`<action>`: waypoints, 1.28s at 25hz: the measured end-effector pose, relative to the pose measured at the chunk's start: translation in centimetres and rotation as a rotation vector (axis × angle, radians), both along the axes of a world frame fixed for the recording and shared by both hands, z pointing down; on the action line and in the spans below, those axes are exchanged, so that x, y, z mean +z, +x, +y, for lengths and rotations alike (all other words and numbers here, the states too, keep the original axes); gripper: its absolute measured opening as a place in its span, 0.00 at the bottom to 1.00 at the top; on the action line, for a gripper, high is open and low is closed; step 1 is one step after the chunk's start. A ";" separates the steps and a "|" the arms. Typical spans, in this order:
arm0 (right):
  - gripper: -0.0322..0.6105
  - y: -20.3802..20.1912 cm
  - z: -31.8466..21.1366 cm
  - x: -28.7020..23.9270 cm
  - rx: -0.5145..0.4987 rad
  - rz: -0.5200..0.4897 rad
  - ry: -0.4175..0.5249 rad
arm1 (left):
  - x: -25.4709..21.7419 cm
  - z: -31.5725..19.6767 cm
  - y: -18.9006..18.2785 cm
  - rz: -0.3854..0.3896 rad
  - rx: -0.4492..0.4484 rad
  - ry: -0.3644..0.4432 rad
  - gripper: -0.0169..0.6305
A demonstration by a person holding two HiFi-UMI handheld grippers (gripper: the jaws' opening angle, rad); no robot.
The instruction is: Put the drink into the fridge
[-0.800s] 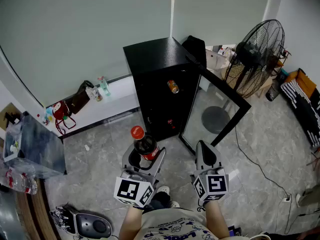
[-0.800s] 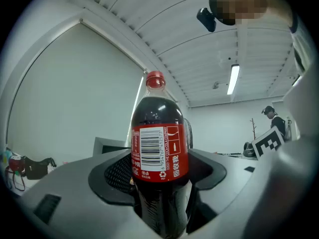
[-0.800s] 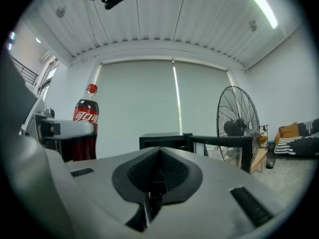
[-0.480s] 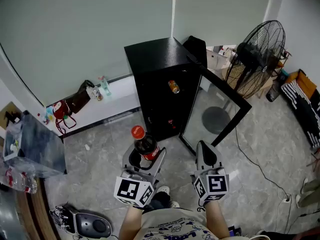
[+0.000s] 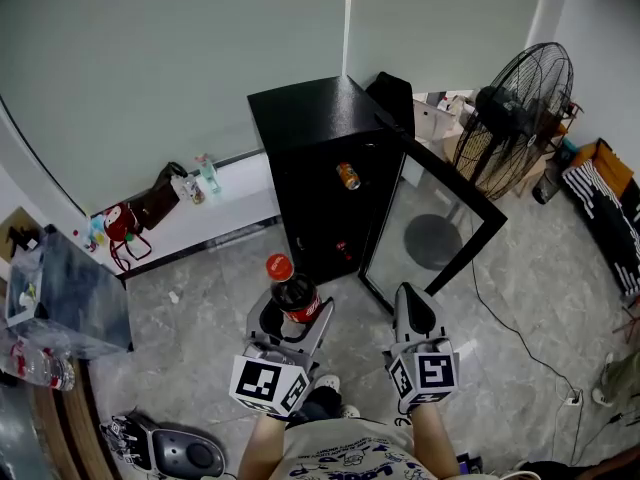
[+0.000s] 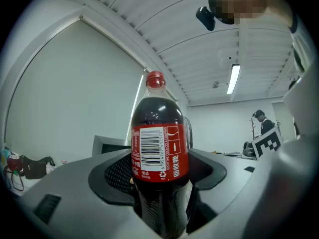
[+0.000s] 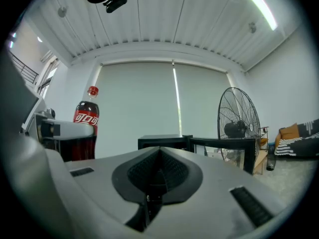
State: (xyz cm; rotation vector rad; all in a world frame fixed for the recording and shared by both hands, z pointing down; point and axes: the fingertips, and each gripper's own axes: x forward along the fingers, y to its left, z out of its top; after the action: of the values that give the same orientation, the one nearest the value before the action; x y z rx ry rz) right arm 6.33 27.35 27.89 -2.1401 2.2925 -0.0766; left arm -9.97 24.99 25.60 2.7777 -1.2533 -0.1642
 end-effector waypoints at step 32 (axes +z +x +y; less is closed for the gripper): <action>0.39 -4.1 -11.4 5.7 -0.181 0.054 -0.147 | 2.1 -13.6 1.6 -0.039 0.114 -0.033 0.52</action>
State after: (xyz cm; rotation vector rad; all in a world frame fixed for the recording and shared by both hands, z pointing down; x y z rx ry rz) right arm 2.25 15.91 33.58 -2.0139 2.5827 -0.1966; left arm -8.36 11.43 27.70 2.8277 -1.0910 -0.0807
